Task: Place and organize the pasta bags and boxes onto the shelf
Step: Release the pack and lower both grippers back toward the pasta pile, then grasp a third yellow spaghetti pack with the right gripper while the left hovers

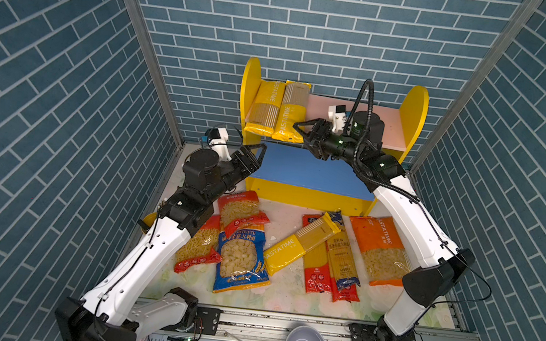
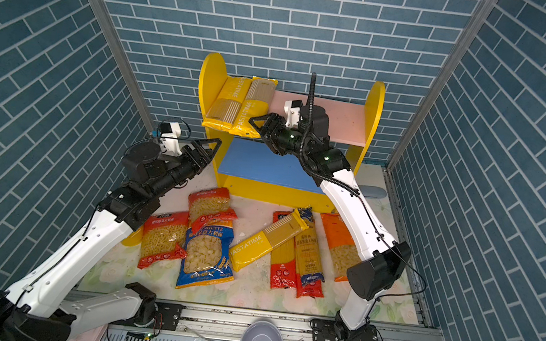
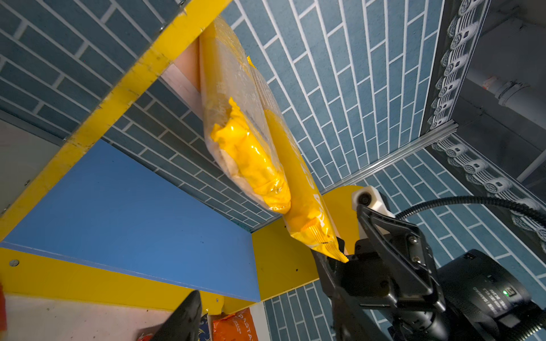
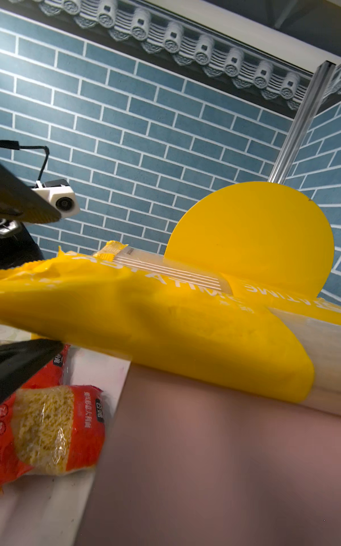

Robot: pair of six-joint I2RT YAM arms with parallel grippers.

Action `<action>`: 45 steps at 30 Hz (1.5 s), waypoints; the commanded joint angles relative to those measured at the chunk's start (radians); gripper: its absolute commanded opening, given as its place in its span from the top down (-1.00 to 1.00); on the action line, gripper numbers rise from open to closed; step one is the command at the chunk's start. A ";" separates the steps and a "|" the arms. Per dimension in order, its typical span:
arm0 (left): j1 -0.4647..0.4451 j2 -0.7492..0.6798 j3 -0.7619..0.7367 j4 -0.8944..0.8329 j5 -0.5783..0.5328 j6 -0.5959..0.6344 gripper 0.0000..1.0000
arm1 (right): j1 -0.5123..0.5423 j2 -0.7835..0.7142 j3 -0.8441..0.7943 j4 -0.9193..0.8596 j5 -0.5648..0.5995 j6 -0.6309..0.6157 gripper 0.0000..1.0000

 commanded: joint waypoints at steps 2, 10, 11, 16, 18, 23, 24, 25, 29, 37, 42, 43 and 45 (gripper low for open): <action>-0.009 -0.040 -0.079 0.060 0.041 0.074 -0.41 | -0.004 -0.142 -0.147 0.051 -0.026 -0.119 -0.32; -0.114 -0.145 -0.282 0.012 -0.028 0.346 -0.45 | -0.004 -0.383 -0.576 0.033 -0.012 -0.173 -0.28; -0.125 -0.145 -0.302 0.001 -0.038 0.361 -0.45 | -0.002 -0.404 -0.627 0.027 -0.005 -0.166 -0.28; -0.219 -0.076 -0.389 0.005 -0.071 0.428 -0.46 | 0.005 -0.489 -0.925 0.001 0.143 -0.047 -0.22; -0.266 -0.020 -0.410 0.040 -0.088 0.443 -0.46 | 0.013 -0.494 -1.038 0.037 0.193 0.017 -0.19; -0.343 0.143 -0.410 0.094 -0.113 0.459 -0.46 | 0.061 -0.478 -1.160 0.004 0.342 0.094 -0.19; -0.354 0.176 -0.403 0.093 -0.115 0.464 -0.46 | 0.071 -0.472 -1.173 0.001 0.362 0.098 -0.21; -0.363 0.204 -0.397 0.091 -0.117 0.470 -0.46 | 0.076 -0.465 -1.183 0.003 0.377 0.104 -0.22; -0.373 0.307 -0.377 0.088 -0.108 0.461 -0.45 | 0.088 -0.432 -1.258 0.108 0.369 0.135 -0.22; -0.368 0.461 -0.370 0.183 -0.059 0.420 -0.46 | 0.118 -0.357 -1.318 0.268 0.417 0.163 -0.23; -0.355 0.558 -0.381 0.294 0.031 0.304 -0.44 | 0.136 -0.251 -1.306 0.394 0.394 0.163 -0.20; -0.355 0.571 -0.389 0.316 0.044 0.284 -0.43 | 0.137 -0.236 -1.307 0.419 0.394 0.163 -0.19; -0.355 0.589 -0.408 0.358 0.057 0.240 -0.43 | 0.137 -0.221 -1.318 0.507 0.394 0.163 -0.15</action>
